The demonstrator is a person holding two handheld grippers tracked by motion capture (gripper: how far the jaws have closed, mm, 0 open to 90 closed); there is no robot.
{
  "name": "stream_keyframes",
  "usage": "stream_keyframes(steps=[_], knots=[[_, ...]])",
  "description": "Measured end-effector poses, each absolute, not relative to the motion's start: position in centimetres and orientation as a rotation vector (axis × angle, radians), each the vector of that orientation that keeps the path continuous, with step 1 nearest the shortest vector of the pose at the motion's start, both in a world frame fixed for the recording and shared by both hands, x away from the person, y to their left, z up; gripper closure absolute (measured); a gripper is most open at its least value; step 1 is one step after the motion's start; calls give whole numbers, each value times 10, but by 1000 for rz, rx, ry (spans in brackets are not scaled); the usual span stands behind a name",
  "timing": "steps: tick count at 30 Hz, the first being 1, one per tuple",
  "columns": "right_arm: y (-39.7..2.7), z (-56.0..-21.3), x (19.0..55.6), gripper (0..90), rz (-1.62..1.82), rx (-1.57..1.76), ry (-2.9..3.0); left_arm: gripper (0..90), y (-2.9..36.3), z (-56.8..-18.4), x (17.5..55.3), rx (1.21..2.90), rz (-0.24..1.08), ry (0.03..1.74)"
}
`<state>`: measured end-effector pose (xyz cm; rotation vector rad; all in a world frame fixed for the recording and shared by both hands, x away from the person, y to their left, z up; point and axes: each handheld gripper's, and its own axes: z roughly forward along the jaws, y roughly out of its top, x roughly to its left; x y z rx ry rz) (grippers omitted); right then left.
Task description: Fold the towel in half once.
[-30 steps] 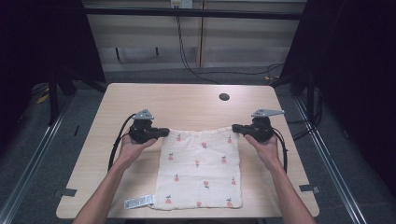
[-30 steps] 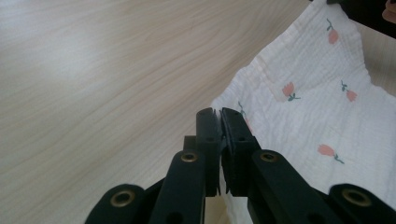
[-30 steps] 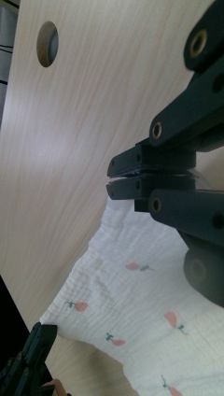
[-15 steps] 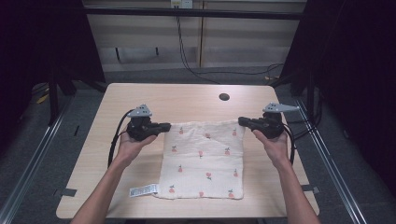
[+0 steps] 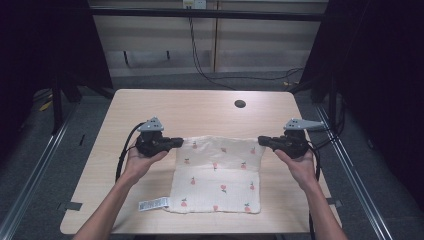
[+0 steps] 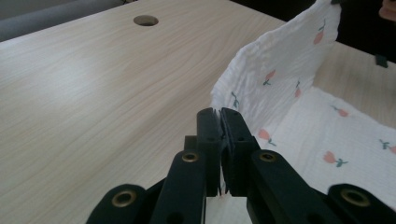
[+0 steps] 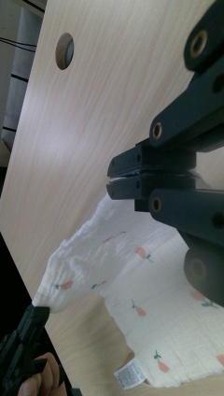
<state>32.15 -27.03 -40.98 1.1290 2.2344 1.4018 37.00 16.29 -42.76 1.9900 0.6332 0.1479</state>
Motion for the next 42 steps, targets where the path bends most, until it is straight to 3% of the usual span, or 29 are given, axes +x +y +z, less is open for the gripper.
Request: stream_keyframes(steps=[21, 26, 42], knots=[[-262, -407, 292, 881, 1400, 1070, 2287, 869, 176, -415, 334, 2081, 146, 555], [-263, -410, 285, 881, 1395, 1070, 2294, 871, 180, -420, 328, 2048, 95, 565], [-260, -418, 249, 882, 1357, 1044, 2315, 870, 182, -423, 298, 2062, 119, 517]])
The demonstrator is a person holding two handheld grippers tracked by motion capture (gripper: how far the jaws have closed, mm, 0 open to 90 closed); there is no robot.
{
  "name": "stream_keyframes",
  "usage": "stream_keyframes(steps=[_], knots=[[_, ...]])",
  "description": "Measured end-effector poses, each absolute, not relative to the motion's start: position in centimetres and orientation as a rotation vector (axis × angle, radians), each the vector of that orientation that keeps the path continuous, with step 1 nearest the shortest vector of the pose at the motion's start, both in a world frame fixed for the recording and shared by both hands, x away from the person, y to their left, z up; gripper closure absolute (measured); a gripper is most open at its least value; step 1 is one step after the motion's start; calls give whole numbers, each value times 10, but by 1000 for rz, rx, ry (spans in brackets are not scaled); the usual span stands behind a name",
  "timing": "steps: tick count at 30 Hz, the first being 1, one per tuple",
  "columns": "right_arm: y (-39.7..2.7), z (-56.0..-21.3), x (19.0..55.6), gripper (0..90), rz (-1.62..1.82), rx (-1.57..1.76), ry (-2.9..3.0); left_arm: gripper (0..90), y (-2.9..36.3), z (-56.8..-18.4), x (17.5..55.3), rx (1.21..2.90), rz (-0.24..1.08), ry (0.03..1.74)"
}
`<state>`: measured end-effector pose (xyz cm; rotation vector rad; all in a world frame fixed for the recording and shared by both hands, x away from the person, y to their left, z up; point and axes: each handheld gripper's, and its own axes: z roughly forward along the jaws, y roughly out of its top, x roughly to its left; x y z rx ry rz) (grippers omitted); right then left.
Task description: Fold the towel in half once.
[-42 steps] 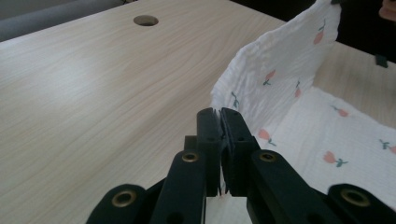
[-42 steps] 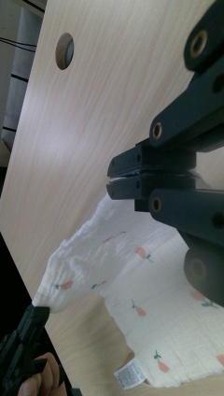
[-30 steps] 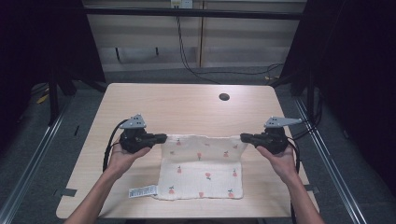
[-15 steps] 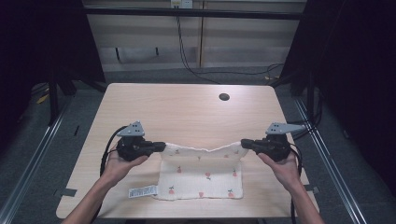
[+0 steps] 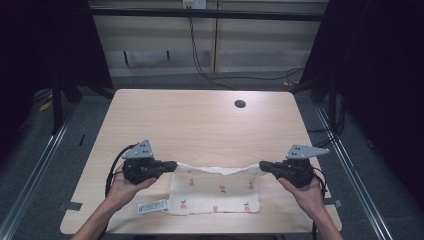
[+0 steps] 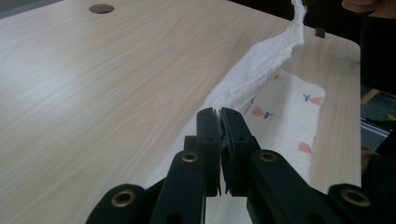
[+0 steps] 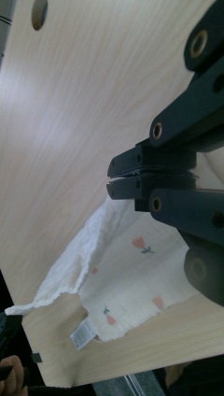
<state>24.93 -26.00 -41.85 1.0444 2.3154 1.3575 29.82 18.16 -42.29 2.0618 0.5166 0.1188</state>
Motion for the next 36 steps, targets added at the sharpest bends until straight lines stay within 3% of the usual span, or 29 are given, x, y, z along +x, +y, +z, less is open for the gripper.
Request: stream_keyframes(steps=[36], knots=[[-254, -466, 216, 880, 1276, 1053, 2507, 866, 179, -472, 266, 2243, -28, 473]])
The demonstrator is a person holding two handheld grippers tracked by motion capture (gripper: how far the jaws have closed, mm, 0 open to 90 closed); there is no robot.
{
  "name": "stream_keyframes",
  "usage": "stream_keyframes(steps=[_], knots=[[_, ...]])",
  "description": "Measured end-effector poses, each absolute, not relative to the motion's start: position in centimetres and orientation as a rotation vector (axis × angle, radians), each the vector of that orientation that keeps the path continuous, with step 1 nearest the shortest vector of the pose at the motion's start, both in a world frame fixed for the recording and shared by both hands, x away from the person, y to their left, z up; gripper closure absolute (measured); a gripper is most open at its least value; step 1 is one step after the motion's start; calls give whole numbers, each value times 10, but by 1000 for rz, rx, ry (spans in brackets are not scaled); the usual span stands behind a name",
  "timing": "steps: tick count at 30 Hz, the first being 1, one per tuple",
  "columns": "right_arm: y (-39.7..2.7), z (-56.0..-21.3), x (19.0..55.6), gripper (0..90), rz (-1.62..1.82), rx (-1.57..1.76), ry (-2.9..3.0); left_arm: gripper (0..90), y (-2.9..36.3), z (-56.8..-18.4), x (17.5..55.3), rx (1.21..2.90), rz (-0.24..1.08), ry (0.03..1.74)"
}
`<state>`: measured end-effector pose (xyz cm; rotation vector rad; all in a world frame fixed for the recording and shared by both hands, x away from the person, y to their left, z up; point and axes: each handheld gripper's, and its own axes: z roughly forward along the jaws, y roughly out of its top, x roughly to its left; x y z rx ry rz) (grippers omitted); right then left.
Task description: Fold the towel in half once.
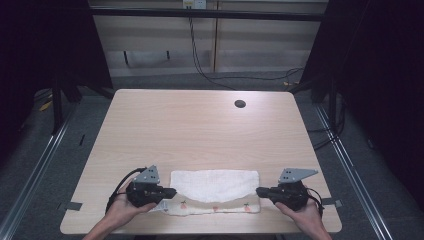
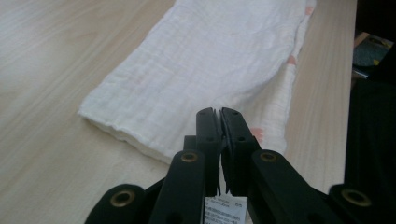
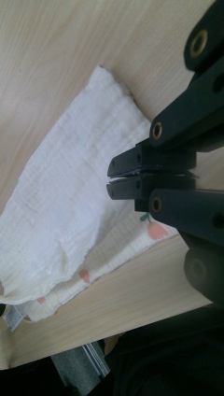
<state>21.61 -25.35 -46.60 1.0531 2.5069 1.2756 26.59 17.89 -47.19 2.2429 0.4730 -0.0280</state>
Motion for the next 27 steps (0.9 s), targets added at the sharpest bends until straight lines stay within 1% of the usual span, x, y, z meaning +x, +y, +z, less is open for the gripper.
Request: stream_keyframes(steps=[10, 12, 15, 20, 22, 27], knots=[[-252, -475, 212, 874, 1231, 1074, 2561, 851, 176, -488, 260, 2297, -103, 471], [-250, -477, 212, 868, 1214, 1073, 2585, 846, 175, -489, 259, 2322, -86, 461], [-248, -479, 211, 861, 1201, 1072, 2606, 845, 174, -491, 259, 2307, -96, 477], [-247, -481, 210, 851, 1176, 1064, 2625, 805, 175, -490, 259, 2292, -118, 471], [-245, -481, 208, 840, 1182, 1062, 2634, 801, 175, -488, 258, 2306, -96, 445], [-243, -480, 206, 813, 1216, 1050, 2633, 765, 177, -484, 259, 2263, -109, 457]])
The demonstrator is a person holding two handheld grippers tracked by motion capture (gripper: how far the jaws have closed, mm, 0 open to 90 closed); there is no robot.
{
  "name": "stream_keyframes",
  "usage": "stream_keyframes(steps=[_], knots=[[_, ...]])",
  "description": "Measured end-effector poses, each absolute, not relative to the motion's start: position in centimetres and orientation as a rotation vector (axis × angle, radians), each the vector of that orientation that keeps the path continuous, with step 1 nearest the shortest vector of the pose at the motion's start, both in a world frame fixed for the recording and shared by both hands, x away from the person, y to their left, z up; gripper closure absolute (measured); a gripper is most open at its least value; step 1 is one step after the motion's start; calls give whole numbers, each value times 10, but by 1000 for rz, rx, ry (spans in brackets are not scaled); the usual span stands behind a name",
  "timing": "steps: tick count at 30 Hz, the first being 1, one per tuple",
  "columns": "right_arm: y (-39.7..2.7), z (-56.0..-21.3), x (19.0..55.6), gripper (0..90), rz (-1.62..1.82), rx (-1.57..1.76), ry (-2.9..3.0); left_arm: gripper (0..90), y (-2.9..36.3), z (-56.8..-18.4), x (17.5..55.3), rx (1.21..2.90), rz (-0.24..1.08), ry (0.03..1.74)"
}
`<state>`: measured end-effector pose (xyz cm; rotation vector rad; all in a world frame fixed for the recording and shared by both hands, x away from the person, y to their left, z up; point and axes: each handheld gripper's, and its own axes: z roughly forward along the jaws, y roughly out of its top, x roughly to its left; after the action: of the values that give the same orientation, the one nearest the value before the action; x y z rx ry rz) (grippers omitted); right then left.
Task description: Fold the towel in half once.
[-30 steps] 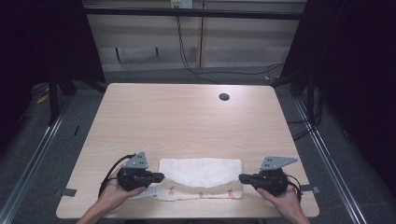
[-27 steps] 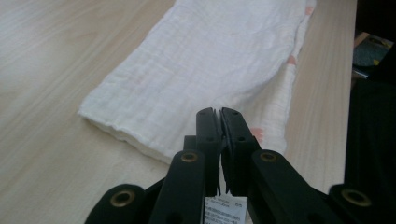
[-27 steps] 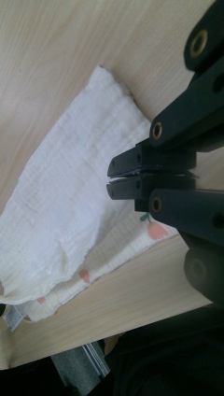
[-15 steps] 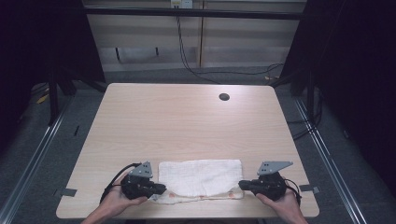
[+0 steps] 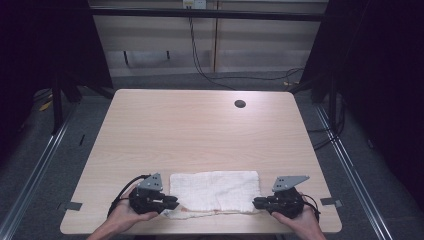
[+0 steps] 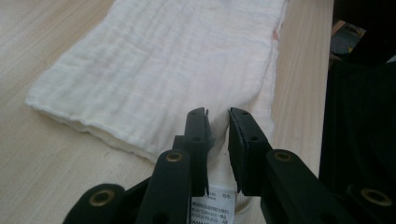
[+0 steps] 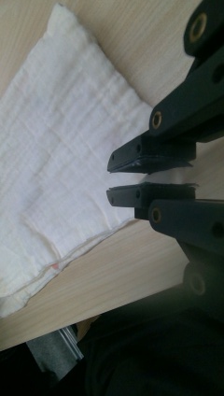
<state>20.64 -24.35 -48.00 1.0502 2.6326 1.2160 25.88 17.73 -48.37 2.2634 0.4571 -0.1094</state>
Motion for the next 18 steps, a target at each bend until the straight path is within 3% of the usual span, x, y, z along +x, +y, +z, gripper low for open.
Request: stream_keyframes(steps=[5, 11, 18], knots=[[-245, -475, 205, 724, 1251, 1067, 2607, 710, 184, -465, 258, 2153, -78, 444], [-239, -472, 212, 652, 1252, 1068, 2595, 626, 177, -471, 276, 2211, -19, 524], [-202, -481, 223, 576, 1208, 986, 2678, 512, 173, -476, 302, 2233, 36, 614]])
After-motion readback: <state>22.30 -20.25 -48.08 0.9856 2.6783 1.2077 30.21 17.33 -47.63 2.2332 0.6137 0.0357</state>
